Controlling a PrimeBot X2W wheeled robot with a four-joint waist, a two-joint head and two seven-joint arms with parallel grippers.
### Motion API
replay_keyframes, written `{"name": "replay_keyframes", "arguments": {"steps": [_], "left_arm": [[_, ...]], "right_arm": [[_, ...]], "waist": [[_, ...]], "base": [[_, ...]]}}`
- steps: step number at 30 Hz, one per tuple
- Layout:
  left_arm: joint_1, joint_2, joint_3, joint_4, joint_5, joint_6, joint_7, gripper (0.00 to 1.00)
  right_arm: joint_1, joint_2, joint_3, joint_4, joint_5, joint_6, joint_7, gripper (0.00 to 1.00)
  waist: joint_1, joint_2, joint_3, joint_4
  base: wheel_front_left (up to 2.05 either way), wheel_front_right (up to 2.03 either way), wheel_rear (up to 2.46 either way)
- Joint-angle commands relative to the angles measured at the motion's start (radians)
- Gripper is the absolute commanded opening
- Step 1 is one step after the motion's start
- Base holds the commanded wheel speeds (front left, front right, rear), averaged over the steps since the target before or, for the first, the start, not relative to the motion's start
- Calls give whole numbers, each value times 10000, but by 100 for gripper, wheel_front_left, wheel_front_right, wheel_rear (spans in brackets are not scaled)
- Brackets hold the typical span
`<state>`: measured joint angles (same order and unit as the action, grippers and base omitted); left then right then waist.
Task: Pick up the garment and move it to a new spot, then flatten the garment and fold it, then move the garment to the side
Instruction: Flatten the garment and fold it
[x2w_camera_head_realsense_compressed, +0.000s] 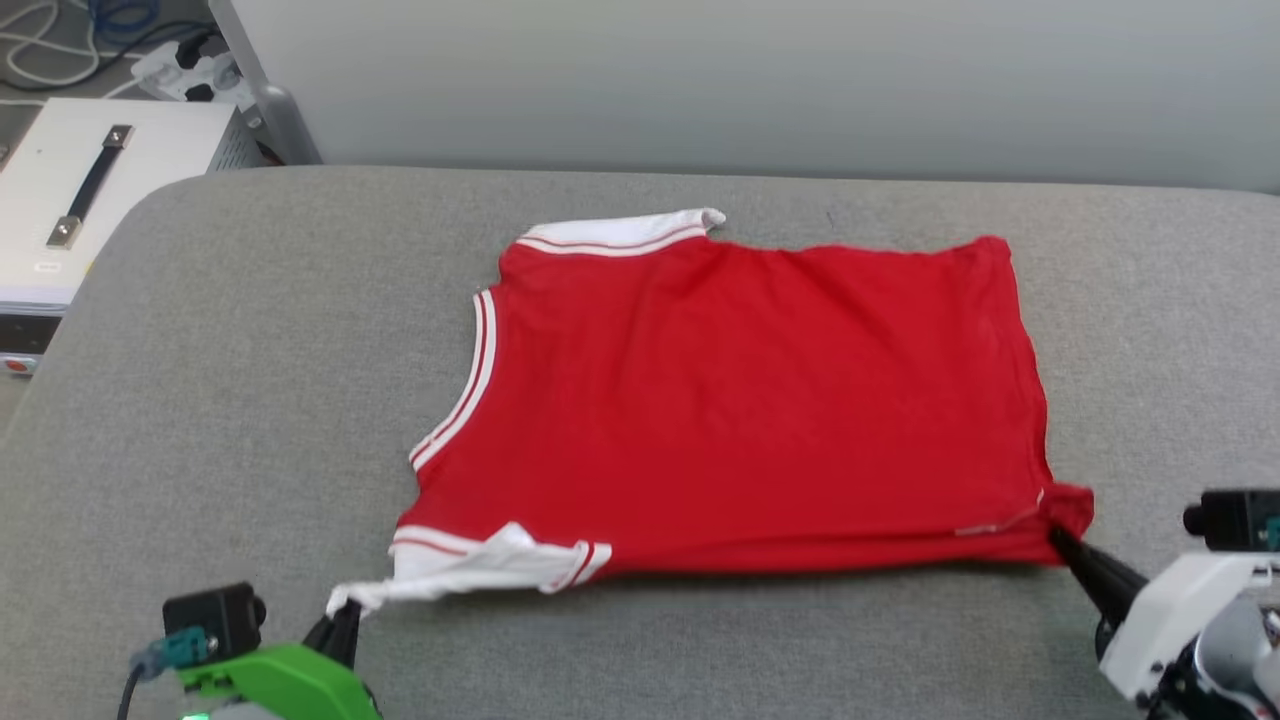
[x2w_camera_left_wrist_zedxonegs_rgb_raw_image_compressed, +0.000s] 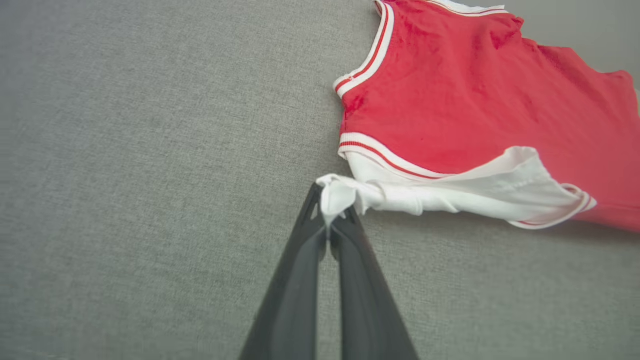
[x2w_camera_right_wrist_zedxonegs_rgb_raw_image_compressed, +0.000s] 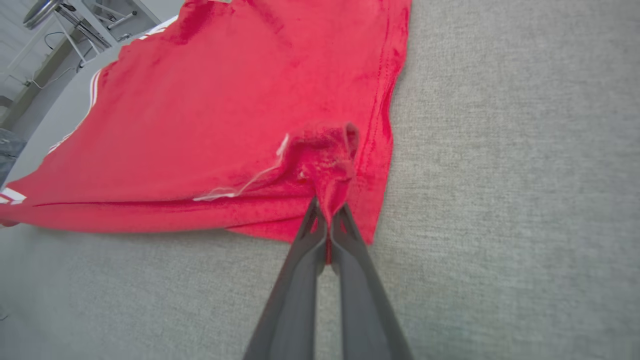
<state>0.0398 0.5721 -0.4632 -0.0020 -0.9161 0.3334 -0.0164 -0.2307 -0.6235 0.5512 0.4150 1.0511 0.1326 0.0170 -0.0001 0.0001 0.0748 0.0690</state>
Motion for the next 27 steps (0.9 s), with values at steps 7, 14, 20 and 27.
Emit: {"name": "replay_keyframes", "arguments": {"steps": [7,14,20,27], "left_arm": [[1664,481,364,-1273,-440,1004,277,0],[2068,685,587,-1960,-568,1170,253,0],[1231,786,495,-2119,-270,1090,411,0],[-743,470,245,-1220,45,494,586,0]], "right_arm": [[2270,363,-1341,-850,-591,-19,250,0],[3444,1090,-2890,-1886,-1970,-19,1076,0],[3569,1838,-4222,-3018,-3341,-19,1906,0],[2806,2546,-5008,-3837,-4556,-19,2864,0]], "waist": [[1,-1,-296,34],[1,-1,-147,9],[1,-1,140,-49],[1,-1,729,-87]], "base": [[0,0,0],[0,0,0],[0,0,0],[0,0,0]]}}
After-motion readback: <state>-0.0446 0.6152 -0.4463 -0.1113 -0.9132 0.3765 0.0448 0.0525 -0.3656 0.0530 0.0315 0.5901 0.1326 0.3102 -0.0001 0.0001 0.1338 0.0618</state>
